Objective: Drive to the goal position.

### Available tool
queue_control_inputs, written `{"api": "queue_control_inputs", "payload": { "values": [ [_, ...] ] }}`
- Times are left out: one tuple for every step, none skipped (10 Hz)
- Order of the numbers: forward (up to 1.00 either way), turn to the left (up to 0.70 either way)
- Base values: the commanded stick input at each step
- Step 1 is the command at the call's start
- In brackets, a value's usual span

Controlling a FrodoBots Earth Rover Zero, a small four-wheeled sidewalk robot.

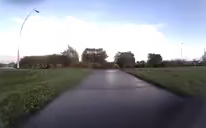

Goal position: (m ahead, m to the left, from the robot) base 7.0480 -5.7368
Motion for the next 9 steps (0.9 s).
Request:
{"api": "queue_control_inputs", "payload": {
  "values": [
    [0.45,0.0],
    [0.45,0.0],
    [0.45,0.0],
    [0.45,0.0],
    [0.45,0.0],
    [0.45,0.0],
    [0.45,0.0],
    [0.45,0.0],
    [0.45,0.0]
  ]
}}
